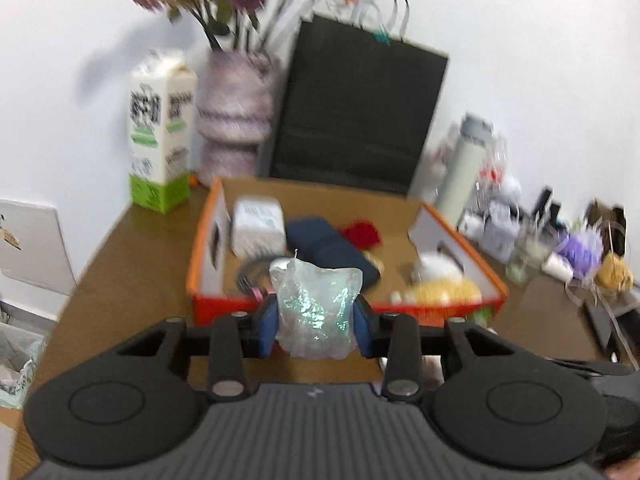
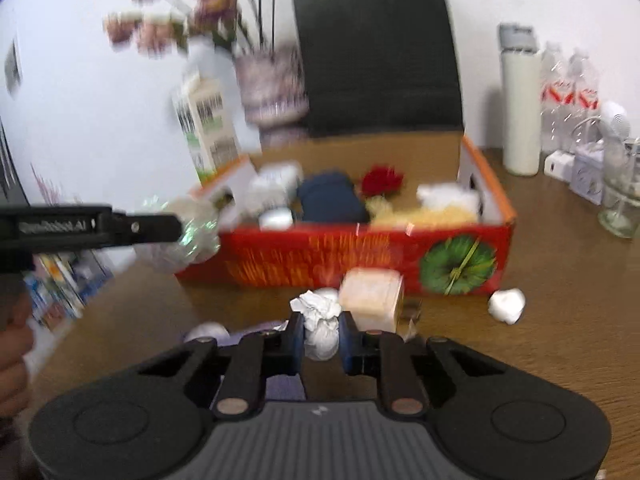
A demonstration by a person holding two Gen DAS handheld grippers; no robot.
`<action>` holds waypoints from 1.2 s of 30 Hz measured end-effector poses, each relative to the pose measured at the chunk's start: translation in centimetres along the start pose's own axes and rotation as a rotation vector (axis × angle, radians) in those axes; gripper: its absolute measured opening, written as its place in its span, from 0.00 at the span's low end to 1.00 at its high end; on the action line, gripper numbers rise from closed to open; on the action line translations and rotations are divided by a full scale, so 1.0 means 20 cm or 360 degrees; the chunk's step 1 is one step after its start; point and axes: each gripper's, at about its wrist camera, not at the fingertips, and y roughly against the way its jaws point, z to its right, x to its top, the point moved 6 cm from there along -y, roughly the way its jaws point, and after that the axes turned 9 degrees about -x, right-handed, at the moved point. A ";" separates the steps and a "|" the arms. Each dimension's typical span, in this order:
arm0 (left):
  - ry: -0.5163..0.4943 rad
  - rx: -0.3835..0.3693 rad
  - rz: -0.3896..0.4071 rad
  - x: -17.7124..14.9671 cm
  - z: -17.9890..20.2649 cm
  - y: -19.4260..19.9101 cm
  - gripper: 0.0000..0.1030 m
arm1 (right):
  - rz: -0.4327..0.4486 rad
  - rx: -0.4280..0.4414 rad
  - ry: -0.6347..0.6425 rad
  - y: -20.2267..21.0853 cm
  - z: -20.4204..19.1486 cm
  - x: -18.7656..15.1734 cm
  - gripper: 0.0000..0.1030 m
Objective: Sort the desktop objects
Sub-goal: 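Drop the plastic bag into the box with the left tool while the right tool drops the tissue in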
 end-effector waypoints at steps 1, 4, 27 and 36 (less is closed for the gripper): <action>-0.0007 0.0018 0.0021 0.04 -0.01 0.01 0.38 | 0.0034 0.0024 -0.0033 0.05 0.02 0.04 0.16; -0.0045 0.0072 0.0053 0.15 -0.03 0.00 0.38 | 0.0124 0.0052 -0.0092 0.14 0.09 0.17 0.16; -0.0075 -0.0012 -0.0360 0.47 -0.03 -1.13 0.83 | -0.0353 -0.0424 0.0277 -0.96 0.34 0.81 0.37; -0.0068 0.0285 -0.0323 0.58 -0.18 -0.83 0.90 | -0.0191 -0.0395 0.0233 -0.76 0.34 0.88 0.62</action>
